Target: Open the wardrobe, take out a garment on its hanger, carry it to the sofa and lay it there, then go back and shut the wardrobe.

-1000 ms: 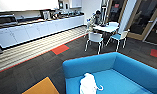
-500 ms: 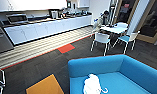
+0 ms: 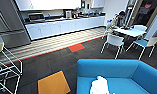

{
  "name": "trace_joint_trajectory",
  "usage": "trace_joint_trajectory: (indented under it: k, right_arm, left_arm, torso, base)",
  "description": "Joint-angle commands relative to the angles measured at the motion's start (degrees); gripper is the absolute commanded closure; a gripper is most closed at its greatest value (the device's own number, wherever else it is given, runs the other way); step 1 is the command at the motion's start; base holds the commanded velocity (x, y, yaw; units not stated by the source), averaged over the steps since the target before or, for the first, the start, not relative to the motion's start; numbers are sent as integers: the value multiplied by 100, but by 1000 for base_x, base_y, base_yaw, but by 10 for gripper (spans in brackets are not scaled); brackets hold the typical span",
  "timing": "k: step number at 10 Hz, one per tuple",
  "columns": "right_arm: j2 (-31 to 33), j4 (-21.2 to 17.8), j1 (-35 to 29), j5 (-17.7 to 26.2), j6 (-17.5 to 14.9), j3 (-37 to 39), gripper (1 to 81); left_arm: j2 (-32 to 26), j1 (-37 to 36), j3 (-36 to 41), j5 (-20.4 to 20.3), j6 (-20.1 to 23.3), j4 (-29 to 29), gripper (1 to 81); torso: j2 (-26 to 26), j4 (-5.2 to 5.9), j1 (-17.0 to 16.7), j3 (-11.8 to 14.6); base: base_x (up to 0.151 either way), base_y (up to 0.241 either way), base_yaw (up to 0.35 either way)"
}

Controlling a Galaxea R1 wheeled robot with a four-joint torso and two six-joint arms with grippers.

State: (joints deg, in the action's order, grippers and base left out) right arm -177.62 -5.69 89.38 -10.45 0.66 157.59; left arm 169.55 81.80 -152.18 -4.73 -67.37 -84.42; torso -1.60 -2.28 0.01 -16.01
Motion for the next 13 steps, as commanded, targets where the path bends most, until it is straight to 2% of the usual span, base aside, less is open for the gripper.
trace_joint_trajectory:
  k: [1,13]
  right_arm:
    - [-39,24,-38,386,-13,-36,10]
    - [-13,16,-73,386,-13,-10,10]
  left_arm:
    - [-8,-133,-23,201,22,-66,10]
    - [123,-160,-93,297,5,-22,10]
  torso:
    - [0,0,0,0]
    - [0,0,0,0]
  base:
    - [0,0,350]
    - [0,0,350]
